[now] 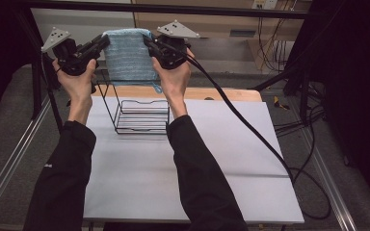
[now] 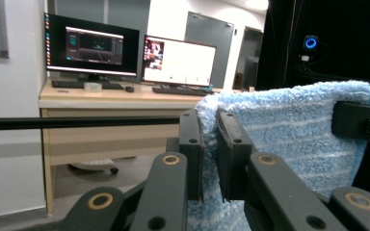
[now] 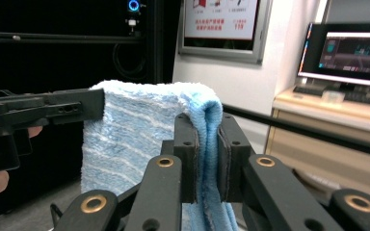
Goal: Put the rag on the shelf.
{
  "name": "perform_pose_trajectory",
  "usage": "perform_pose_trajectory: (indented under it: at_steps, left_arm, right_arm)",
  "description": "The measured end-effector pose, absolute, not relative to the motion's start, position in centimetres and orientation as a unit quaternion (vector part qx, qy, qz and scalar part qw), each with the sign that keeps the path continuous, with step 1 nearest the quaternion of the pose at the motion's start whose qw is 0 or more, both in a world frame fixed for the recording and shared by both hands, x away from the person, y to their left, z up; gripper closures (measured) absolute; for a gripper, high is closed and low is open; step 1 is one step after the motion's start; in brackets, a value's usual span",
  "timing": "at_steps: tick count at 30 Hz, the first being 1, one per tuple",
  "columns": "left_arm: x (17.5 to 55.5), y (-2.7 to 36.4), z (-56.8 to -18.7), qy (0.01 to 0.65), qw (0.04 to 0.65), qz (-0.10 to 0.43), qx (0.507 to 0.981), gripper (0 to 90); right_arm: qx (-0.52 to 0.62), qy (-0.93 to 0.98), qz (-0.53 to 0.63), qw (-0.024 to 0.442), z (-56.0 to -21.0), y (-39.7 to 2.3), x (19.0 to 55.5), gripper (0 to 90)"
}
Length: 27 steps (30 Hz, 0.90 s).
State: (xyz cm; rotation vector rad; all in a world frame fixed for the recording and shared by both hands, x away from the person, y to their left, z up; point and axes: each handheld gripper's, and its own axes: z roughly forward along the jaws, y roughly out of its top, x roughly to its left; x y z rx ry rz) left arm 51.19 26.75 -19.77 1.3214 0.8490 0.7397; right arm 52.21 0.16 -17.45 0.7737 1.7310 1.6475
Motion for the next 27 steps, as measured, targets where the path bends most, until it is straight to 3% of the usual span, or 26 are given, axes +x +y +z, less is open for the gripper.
perform_pose_trajectory:
  at_steps: [12, 27]
  left_arm:
    - [50.2, 27.3, -22.1, 0.365, 0.635, 0.305, 0.609, 81.9]
    - [48.1, 28.3, -23.2, 0.342, 0.639, 0.284, 0.628, 81.7]
  right_arm:
    - [0.295, 0.673, 0.623, 0.268, -20.7, -0.7, 51.9, 81.5]
    - [0.263, 0.691, 0.621, 0.26, -21.7, -1.0, 50.2, 80.7]
